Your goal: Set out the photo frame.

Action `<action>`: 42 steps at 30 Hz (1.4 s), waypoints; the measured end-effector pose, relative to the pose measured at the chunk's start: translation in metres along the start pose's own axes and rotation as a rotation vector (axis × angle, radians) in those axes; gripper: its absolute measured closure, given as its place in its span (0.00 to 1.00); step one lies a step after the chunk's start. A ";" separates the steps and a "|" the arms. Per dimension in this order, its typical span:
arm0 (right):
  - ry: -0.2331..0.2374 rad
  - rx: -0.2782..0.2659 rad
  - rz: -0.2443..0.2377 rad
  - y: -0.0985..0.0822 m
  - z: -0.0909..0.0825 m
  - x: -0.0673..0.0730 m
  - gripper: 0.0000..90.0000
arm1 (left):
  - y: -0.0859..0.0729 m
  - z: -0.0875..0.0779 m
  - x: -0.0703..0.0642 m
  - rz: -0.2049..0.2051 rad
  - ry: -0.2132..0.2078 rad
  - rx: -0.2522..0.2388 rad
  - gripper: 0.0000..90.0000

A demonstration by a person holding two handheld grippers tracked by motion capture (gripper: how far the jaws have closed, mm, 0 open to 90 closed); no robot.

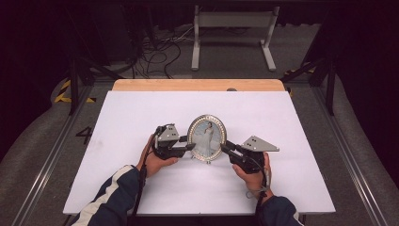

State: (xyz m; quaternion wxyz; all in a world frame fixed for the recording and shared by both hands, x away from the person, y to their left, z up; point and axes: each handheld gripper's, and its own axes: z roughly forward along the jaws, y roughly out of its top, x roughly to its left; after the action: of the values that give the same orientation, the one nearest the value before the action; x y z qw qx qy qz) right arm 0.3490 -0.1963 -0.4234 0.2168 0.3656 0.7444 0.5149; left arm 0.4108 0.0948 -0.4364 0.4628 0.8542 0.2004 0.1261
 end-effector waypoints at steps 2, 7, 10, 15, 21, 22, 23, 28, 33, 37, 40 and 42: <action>-0.001 -0.001 0.002 0.000 0.001 0.000 0.84 | 0.000 -0.001 -0.002 0.003 0.010 0.003 0.69; -0.015 -0.008 0.000 0.002 0.003 -0.002 0.84 | -0.002 -0.003 -0.007 0.008 0.004 0.007 0.69; -0.026 -0.009 0.004 0.002 0.004 -0.004 0.83 | -0.003 -0.004 -0.011 0.030 0.009 0.019 0.69; -0.011 -0.011 -0.009 0.003 0.006 -0.005 0.84 | -0.006 -0.004 -0.013 0.028 0.019 0.029 0.69; -0.021 -0.005 -0.022 0.004 0.008 -0.003 0.81 | -0.007 -0.005 -0.017 0.041 0.028 0.038 0.69; -0.026 -0.004 -0.022 0.004 0.009 -0.003 0.81 | -0.007 -0.004 -0.018 0.042 0.032 0.039 0.70; -0.027 -0.002 -0.022 0.004 0.009 -0.004 0.81 | -0.007 -0.003 -0.019 0.049 0.033 0.046 0.70; -0.020 0.000 -0.022 0.004 0.009 -0.004 0.81 | -0.008 -0.004 -0.020 0.040 0.034 0.047 0.71; -0.017 -0.003 -0.027 0.004 0.010 -0.005 0.80 | -0.009 -0.004 -0.021 0.041 0.037 0.049 0.71; -0.020 -0.003 -0.041 0.004 0.010 -0.004 0.80 | -0.010 -0.004 -0.021 0.044 0.041 0.051 0.71; -0.021 -0.002 -0.047 0.005 0.010 -0.003 0.80 | -0.010 -0.004 -0.022 0.046 0.050 0.055 0.71; -0.021 0.000 -0.048 0.005 0.010 -0.003 0.80 | -0.010 -0.004 -0.022 0.043 0.050 0.053 0.71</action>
State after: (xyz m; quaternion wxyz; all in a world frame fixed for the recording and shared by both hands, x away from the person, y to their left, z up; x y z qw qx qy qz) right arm 0.3597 -0.1914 -0.4226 0.2368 0.3530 0.7508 0.5056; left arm 0.3871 0.0922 -0.4437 0.4320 0.8669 0.1967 0.1520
